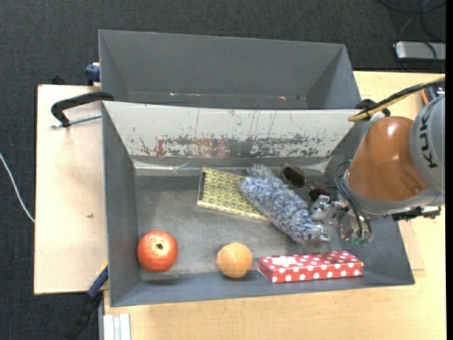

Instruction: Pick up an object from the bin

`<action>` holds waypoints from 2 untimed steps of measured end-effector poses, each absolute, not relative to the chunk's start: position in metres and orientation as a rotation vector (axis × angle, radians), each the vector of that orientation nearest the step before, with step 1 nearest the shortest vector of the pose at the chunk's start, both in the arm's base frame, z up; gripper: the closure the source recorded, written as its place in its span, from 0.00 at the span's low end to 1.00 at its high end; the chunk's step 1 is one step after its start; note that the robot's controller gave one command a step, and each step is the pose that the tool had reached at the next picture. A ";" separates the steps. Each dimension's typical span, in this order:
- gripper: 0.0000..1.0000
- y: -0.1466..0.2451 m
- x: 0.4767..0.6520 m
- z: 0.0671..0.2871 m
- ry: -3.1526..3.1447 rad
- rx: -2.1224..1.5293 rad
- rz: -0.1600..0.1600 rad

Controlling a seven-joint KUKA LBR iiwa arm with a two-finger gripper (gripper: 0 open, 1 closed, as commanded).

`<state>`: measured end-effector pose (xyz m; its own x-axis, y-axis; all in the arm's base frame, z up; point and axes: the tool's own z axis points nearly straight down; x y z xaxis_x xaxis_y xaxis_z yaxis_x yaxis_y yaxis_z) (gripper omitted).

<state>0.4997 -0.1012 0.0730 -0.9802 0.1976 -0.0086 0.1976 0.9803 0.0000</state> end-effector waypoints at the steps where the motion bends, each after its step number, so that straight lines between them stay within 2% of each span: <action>1: 1.00 -0.101 0.500 0.073 3.118 0.311 -0.001; 2: 1.00 -0.094 0.513 0.226 3.124 0.270 0.000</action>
Offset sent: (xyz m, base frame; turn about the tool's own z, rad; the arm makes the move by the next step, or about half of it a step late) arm 0.0116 0.0073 0.1517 -0.0254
